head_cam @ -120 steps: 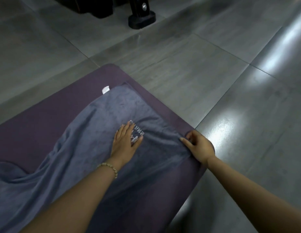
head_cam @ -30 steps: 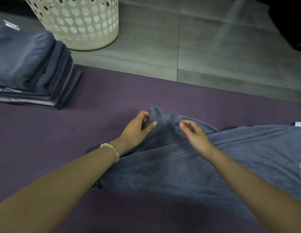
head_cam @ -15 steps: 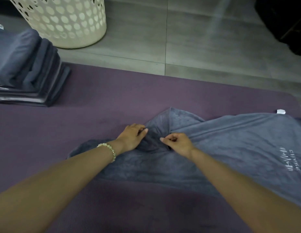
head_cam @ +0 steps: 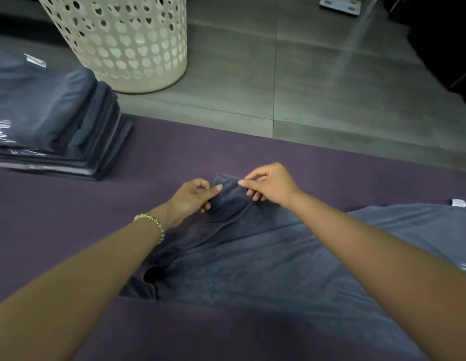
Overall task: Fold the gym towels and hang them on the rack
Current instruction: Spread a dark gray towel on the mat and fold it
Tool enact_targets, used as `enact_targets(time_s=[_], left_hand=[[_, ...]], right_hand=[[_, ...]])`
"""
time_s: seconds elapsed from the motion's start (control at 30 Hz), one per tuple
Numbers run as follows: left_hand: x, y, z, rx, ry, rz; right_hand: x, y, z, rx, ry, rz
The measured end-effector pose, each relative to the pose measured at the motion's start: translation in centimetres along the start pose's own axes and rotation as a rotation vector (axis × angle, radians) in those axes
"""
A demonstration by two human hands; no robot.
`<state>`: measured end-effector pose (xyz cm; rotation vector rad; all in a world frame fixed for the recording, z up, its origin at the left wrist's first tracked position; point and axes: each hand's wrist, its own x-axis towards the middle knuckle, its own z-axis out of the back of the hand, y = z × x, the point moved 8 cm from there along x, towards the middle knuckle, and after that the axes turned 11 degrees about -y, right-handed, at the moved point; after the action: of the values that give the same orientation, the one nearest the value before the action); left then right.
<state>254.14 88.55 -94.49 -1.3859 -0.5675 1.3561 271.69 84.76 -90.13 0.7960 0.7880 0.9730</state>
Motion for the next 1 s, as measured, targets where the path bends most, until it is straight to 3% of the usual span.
enact_targets(time_s=[0.13, 0.27, 0.4, 0.6, 0.73, 0.87, 1.0], left_hand=[[2.7, -0.7, 5.0, -0.218, -0.238, -0.070], [5.1, 0.0, 8.4, -0.216, -0.342, -0.175], [8.1, -1.4, 12.0, -0.134, -0.470, -0.269], [10.0, 0.8, 11.7, -0.027, -0.314, -0.247], [8.0, 5.4, 12.9, 0.083, -0.415, -0.147], [6.7, 6.9, 14.2, 0.117, -0.403, -0.124], [6.2, 8.1, 14.5, 0.173, -0.329, -0.027]], right_hand=[[3.3, 1.6, -3.6, 0.033, -0.060, 0.016], [6.9, 3.2, -7.7, -0.083, -0.118, 0.109], [10.3, 5.4, -11.9, 0.010, -0.019, 0.064], [11.7, 3.3, -15.5, -0.078, 0.162, -0.058], [8.0, 1.0, -14.6, -0.338, 0.048, 0.080], [4.1, -3.2, -15.8, -0.599, 0.220, 0.148], [4.7, -4.2, -16.2, -0.623, 0.221, 0.109]])
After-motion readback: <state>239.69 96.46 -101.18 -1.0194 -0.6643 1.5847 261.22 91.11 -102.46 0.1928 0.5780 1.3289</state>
